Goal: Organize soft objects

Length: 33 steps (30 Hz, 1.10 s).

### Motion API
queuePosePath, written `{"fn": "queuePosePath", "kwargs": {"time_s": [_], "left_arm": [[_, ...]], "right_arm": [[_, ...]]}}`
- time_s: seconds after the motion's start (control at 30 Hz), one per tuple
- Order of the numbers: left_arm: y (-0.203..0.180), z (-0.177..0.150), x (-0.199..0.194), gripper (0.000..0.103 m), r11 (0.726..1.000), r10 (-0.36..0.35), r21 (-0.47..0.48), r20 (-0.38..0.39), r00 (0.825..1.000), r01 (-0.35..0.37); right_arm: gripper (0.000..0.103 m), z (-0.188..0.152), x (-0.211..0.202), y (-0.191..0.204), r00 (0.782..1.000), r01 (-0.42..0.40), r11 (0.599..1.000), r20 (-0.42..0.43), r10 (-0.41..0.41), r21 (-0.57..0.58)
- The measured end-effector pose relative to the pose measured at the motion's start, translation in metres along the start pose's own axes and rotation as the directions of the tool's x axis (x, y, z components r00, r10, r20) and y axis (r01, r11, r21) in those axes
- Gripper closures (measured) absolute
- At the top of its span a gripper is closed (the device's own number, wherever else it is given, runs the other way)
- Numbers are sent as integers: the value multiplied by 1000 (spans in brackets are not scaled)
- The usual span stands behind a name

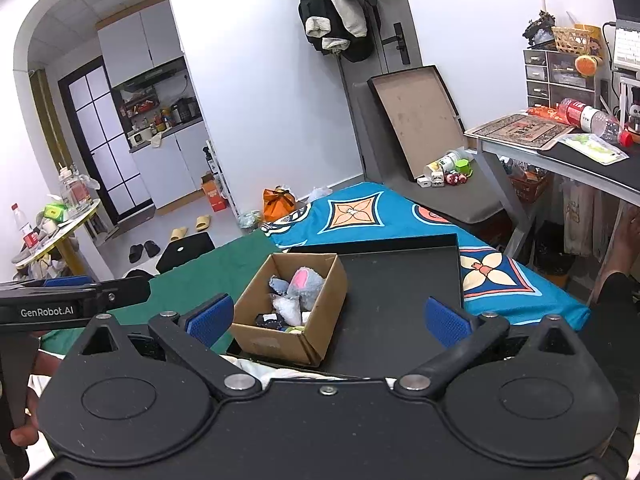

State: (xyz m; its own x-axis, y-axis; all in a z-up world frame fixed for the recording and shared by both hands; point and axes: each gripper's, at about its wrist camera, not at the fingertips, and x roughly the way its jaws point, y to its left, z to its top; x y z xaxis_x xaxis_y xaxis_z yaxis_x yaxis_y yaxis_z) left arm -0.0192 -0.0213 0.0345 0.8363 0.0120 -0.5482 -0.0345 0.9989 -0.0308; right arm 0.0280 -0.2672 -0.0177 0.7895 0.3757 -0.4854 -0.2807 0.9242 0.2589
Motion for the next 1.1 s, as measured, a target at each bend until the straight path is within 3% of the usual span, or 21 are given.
{"fn": "queuePosePath", "kwargs": {"time_s": [1.1], "left_arm": [[12,-9,-11,1,999,-7,-47,-5,1000,7]], "right_arm": [[0,-4,-5,8,1000,15,999,-9,-15,-38]]}}
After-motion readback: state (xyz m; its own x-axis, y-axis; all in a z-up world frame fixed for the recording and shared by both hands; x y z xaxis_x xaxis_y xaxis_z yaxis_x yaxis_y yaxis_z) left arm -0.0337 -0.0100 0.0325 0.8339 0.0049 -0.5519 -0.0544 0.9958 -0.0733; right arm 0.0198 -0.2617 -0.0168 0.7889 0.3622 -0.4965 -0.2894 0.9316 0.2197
